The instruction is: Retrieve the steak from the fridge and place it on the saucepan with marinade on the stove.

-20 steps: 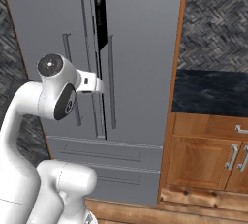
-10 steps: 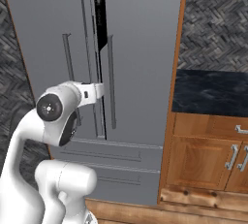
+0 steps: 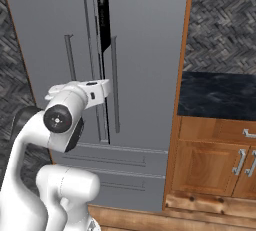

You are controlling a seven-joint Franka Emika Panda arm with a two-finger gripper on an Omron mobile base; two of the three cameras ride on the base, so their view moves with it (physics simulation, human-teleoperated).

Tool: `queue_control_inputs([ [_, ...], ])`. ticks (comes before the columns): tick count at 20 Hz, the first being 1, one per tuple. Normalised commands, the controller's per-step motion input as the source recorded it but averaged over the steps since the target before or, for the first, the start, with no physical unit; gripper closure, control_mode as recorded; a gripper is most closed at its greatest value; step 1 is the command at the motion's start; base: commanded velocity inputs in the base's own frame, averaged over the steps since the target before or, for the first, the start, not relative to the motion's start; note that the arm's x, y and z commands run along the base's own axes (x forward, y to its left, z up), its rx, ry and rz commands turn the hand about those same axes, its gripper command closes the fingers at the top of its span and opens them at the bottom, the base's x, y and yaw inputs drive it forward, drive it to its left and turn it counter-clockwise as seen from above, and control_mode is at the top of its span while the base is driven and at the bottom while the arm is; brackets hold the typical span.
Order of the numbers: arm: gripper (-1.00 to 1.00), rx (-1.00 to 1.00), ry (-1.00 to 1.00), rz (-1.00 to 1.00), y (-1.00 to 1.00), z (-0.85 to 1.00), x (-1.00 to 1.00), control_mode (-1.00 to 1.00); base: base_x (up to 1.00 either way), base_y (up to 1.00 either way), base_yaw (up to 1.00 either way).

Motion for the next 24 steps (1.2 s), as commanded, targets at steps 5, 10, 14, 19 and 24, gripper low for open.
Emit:
queue_control_inputs([
  [5,-1.00,0.00,0.00,0.00,-0.04,0.00,0.26,-1.00,0.00,0.00,0.00],
  [10,-1.00,0.00,0.00,0.00,0.00,0.00,0.53,-1.00,0.00,0.00,0.00],
  [14,-1.00,0.00,0.00,0.00,0.00,0.00,0.57,-1.00,0.00,0.00,0.00],
  [19,-1.00,0.00,0.00,0.00,-0.06,0.00,0.47,-1.00,0.00,0.00,0.00],
  [24,-1.00,0.00,0.00,0.00,-0.18,0.00,0.39,-1.00,0.00,0.00,0.00],
])
